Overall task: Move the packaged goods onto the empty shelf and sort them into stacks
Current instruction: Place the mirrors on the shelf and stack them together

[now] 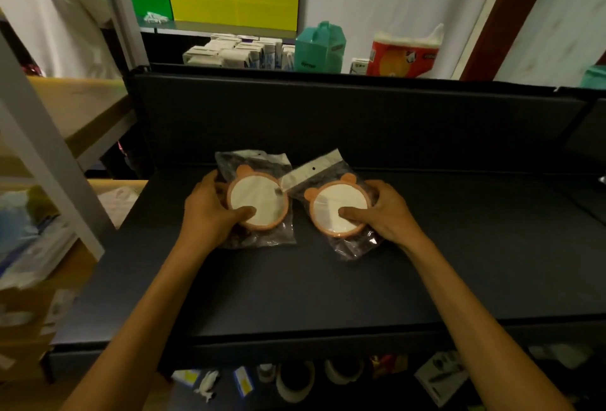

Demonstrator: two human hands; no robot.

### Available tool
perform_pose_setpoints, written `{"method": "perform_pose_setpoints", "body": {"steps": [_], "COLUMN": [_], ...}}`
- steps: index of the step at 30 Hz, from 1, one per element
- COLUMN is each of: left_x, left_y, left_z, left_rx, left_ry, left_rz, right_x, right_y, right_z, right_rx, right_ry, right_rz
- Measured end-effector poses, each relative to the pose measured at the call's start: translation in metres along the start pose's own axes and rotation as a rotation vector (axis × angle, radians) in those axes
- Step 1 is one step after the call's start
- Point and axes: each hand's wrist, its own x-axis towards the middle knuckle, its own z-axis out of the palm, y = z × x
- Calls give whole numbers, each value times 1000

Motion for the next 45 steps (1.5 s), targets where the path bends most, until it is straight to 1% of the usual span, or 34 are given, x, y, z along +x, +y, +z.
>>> {"method": "perform_pose_setpoints", "body": {"steps": [3, 8, 12, 14, 16, 20, 23, 29, 33, 38, 45], "left_x": [-5, -20, -33, -44, -55, -76, -98, -147, -187, -232, -268], "left_y": [-2, 1, 8, 14, 23, 53, 81, 149, 198, 253, 317], "left_z": [-1, 2, 8, 16, 26, 54, 83, 159, 218, 286, 362], "left_rx": [-87, -198, -327, -389, -448, -547, -621, -660, -644, -681, -686], "left_ry": [-6, -71, -128, -153, -179, -270, -346, -482, -504, -538, -623], "left_rz": [-21, 59, 62, 83, 96, 118, 125, 198, 253, 242, 288], "right_x": [-7, -26, -41, -50, -60, -84, -108, -166, -199, -235, -273], "right_y": [5, 11, 20, 27, 36, 60, 88, 160, 215, 275, 333], "right_z": [-3, -10, -23, -33, -47, -87, -126, -217, -280, -351, -422], "right_rx": [82, 203, 377, 423, 411, 390, 365, 414, 402, 382, 356], "right_ry": [27, 13, 39, 69, 113, 253, 349, 504, 580, 622, 720], "right_rz": [-14, -26, 13, 41, 43, 29, 50, 101, 141, 161, 208]}}
